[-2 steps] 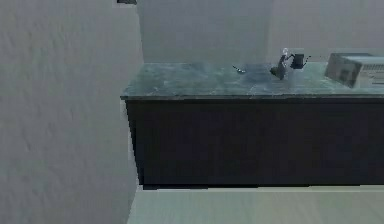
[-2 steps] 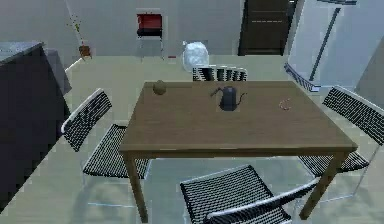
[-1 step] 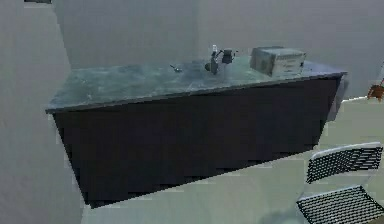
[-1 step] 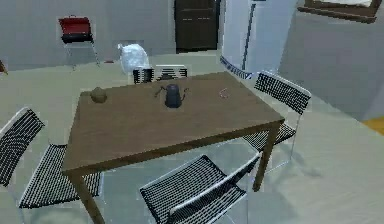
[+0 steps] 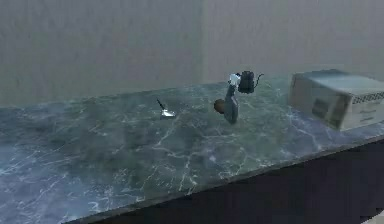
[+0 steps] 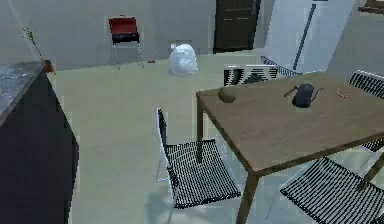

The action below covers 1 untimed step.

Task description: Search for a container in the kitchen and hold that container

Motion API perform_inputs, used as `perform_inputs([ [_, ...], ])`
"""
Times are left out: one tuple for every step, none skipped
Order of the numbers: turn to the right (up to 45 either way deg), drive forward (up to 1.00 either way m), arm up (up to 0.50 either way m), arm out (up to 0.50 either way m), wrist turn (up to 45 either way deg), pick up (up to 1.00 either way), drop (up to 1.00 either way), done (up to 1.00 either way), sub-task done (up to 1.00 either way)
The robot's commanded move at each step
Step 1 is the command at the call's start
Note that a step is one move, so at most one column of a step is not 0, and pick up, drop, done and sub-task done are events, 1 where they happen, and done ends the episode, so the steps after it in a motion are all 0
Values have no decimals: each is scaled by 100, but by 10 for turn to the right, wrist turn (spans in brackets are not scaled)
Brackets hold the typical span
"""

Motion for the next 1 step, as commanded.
perform_inputs([
  [-450,0,0,0,0,0,0,0,0],
])
